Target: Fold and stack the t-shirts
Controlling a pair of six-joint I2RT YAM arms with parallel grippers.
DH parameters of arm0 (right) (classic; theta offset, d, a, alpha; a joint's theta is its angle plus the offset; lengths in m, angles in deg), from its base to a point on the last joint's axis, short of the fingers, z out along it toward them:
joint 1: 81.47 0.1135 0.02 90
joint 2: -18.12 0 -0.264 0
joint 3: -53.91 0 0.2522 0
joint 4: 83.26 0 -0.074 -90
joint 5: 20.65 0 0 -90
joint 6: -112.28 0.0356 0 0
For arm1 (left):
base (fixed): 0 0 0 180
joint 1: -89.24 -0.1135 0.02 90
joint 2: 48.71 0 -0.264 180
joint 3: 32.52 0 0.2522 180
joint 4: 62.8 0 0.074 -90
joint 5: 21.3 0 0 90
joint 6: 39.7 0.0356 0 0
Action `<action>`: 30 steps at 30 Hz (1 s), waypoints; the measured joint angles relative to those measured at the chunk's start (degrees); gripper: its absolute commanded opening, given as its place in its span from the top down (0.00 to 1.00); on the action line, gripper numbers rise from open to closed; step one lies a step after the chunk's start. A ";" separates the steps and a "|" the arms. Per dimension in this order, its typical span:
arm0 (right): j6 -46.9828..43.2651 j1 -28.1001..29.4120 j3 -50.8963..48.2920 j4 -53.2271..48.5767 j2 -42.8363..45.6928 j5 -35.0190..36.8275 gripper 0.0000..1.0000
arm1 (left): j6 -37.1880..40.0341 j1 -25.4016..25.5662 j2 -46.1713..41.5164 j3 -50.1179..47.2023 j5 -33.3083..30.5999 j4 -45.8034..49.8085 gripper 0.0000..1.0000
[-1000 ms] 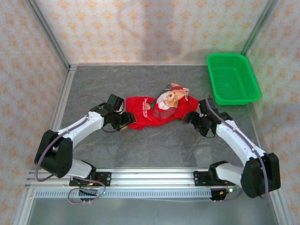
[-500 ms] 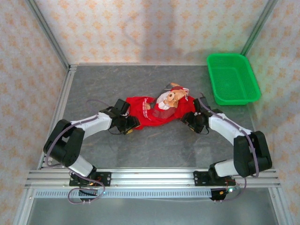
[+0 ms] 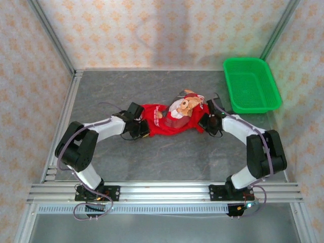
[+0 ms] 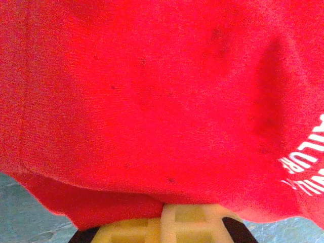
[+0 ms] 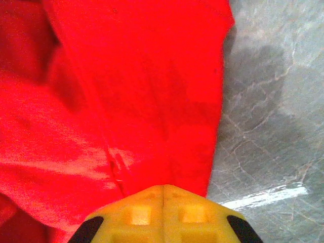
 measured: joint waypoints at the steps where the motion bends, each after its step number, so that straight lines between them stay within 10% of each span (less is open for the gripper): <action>1: 0.28 -0.17 0.00 -0.68 1.38 0.79 1.00 | 0.31 -0.46 -0.44 0.00 -0.11 0.48 1.00; 7: 2.36 -2.78 -2.23 -3.58 10.78 3.21 1.00 | 2.71 -3.78 -5.09 -0.02 -1.11 3.06 1.00; 12: 3.96 -3.54 -6.40 -3.61 13.68 2.10 0.56 | 4.68 -3.98 -7.72 -0.02 -1.03 3.82 1.00; 30: 0.15 3.37 4.83 -6.73 -3.54 -2.10 0.59 | 6.75 -3.98 -8.87 0.00 -0.85 6.47 1.00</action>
